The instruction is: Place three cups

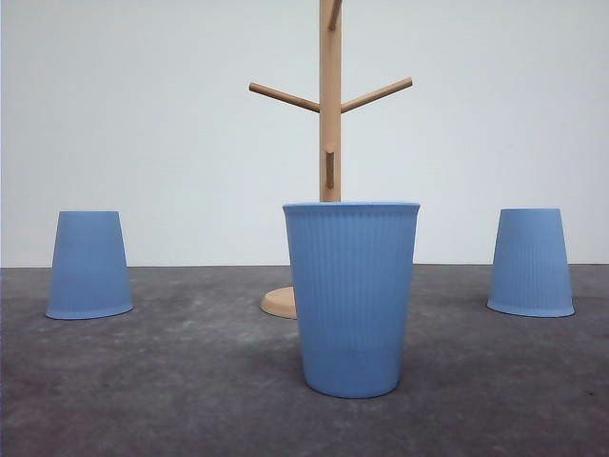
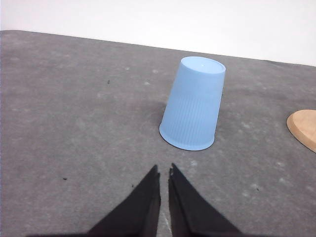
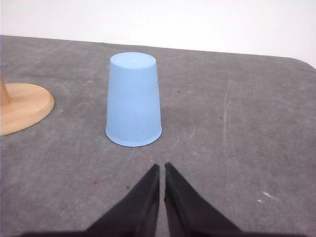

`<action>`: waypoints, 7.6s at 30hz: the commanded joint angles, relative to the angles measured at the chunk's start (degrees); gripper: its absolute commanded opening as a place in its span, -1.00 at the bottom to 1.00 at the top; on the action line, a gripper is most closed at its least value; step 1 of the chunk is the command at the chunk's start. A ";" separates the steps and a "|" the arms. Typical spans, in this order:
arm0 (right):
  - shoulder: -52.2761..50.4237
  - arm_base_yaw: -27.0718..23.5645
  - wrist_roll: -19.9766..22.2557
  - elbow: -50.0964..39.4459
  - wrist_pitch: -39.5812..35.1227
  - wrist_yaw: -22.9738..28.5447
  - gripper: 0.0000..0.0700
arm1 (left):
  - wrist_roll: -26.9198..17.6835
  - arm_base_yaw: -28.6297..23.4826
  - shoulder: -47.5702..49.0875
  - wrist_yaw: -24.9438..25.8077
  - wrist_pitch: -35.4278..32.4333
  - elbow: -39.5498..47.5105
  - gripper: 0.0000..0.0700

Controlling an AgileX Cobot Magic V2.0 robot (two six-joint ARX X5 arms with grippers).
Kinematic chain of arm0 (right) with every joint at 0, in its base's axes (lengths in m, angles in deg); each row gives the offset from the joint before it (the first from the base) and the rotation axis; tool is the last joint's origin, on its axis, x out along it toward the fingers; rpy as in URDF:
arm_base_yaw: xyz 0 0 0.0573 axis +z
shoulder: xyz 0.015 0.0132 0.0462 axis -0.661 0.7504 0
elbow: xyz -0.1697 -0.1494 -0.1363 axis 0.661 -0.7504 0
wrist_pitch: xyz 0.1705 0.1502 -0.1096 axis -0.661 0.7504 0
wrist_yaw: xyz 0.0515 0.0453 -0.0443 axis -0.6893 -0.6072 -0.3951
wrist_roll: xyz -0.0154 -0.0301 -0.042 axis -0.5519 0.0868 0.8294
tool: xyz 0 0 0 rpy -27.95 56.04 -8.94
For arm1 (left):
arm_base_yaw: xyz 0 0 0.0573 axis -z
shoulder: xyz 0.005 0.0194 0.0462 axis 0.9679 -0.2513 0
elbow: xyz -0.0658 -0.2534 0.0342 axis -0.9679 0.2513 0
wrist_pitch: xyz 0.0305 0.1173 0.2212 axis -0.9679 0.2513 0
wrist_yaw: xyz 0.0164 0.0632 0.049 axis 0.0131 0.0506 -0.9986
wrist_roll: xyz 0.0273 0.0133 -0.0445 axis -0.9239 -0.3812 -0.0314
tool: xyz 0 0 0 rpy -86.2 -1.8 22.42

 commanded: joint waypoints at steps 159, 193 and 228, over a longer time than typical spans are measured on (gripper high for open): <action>59.95 0.11 -1.11 46.01 12.98 -9.68 0.86 | 2.92 3.51 -98.83 45.20 21.14 -104.94 -0.24; 59.95 0.09 -1.06 46.03 13.58 -9.68 0.86 | 0.64 8.81 -108.26 43.48 24.98 -107.28 0.76; 80.94 0.57 -1.33 46.21 -8.54 -13.60 0.86 | -8.85 8.87 -100.66 -4.58 73.72 -127.93 0.66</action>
